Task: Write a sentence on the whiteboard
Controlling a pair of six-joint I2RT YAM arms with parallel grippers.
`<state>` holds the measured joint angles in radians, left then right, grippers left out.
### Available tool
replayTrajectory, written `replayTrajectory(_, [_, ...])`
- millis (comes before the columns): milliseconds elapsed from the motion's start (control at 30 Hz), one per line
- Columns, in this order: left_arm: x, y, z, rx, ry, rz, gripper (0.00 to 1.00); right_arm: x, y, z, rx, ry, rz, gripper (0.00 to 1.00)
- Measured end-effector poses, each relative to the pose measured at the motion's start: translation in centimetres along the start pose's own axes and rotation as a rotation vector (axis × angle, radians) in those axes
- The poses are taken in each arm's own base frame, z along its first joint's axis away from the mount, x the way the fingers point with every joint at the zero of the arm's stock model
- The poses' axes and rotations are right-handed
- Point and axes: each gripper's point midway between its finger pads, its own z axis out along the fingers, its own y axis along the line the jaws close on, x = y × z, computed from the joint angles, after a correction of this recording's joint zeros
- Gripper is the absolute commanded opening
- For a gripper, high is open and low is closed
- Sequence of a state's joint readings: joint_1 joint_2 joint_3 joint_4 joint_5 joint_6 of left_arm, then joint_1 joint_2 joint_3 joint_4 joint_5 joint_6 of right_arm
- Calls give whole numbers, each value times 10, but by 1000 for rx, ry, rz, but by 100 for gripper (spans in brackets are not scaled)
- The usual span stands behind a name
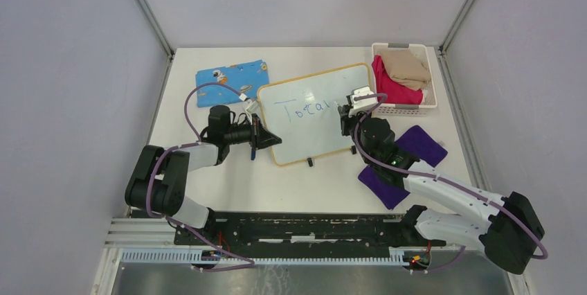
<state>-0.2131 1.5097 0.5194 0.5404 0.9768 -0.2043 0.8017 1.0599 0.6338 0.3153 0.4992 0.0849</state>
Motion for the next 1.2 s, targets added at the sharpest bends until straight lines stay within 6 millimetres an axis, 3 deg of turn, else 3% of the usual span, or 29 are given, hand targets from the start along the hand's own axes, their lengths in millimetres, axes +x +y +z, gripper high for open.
replayTrajectory(167, [-1, 0, 1, 1, 2, -1, 17, -19, -5, 5, 18, -33, 16, 0])
replayTrajectory(300, [-1, 0, 1, -1, 3, -2, 17, -22, -4, 9, 19, -34, 17, 0])
replayTrajectory(767, [-1, 0, 1, -3, 4, -3, 17, -8, 0, 15, 4, 3, 18, 0])
replayTrajectory(1200, [-1, -1, 1, -4, 7, -7, 17, 21, 5, 2, -47, 47, 41, 0])
